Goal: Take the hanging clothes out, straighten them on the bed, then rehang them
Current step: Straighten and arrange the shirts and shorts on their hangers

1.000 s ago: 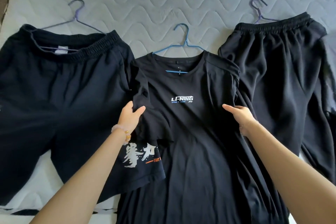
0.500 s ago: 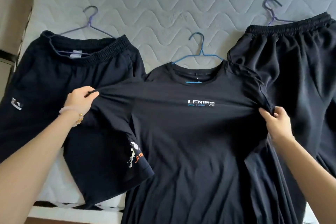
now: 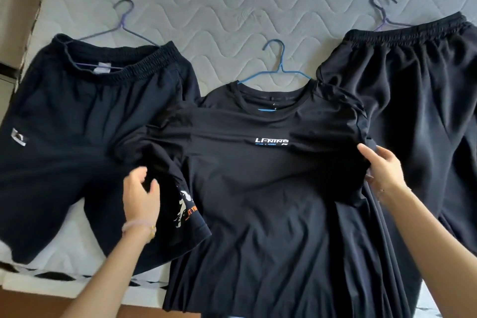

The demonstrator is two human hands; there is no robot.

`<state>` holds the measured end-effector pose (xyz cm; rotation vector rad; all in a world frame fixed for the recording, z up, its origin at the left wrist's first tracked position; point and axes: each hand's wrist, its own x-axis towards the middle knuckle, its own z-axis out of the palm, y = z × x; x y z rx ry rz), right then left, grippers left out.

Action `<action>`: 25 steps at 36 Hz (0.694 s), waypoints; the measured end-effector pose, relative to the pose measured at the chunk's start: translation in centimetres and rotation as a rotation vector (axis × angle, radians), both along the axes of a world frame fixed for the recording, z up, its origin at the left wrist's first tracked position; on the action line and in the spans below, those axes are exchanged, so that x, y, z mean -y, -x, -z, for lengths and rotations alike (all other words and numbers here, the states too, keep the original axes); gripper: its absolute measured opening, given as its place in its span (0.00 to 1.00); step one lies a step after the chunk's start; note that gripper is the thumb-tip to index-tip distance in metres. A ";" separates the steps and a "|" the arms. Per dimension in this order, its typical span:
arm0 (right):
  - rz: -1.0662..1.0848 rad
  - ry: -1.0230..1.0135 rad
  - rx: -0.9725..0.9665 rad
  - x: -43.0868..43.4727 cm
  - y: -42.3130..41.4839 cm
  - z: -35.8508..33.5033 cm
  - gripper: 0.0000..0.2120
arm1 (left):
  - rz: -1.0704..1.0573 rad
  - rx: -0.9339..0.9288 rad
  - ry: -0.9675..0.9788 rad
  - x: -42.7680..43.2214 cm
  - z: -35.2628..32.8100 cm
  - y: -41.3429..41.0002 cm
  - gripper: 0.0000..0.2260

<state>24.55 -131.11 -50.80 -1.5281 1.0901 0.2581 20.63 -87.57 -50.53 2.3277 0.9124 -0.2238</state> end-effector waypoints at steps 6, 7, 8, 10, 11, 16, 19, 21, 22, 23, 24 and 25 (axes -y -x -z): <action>-0.381 0.653 0.132 -4.6 3.0 -1.4 0.12 | -0.271 -0.265 -0.079 -3.3 2.0 8.4 0.20; -0.417 0.544 0.155 -6.7 3.6 -1.8 0.10 | -0.325 -0.317 -0.106 -4.0 2.1 9.4 0.22; -0.458 0.429 0.152 -9.0 4.5 -2.1 0.08 | -0.376 -0.365 -0.106 -4.9 2.4 10.3 0.24; -0.581 0.252 0.089 -13.7 6.4 -2.0 0.06 | -0.458 -0.451 -0.069 -6.8 3.1 11.9 0.28; -0.640 0.161 0.037 -16.0 7.3 -1.8 0.08 | -0.465 -0.492 -0.051 -7.7 3.6 12.6 0.29; -0.735 -0.126 -0.191 -25.2 10.0 -0.4 0.20 | -0.469 -0.389 0.132 -9.2 3.2 13.6 0.20; -0.671 -0.141 -0.229 -27.8 10.3 0.6 0.16 | -0.460 -0.347 0.319 -9.6 2.7 13.4 0.16; -0.681 -0.055 -0.242 -28.6 10.4 1.4 0.12 | -0.434 -0.342 0.357 -10.3 2.3 13.5 0.15; -0.676 -0.028 -0.248 -28.8 10.4 1.7 0.11 | -0.436 -0.335 0.378 -10.6 1.8 13.6 0.14; -0.665 -0.020 -0.254 -29.0 10.4 1.9 0.11 | -0.430 -0.309 0.396 -11.2 1.5 13.8 0.13; -0.649 -0.031 -0.251 -29.1 10.5 2.0 0.11 | -0.434 -0.289 0.408 -11.8 1.1 14.1 0.13; -0.634 -0.052 -0.245 -29.3 10.7 2.0 0.11 | -0.440 -0.260 0.408 -12.4 0.5 14.2 0.14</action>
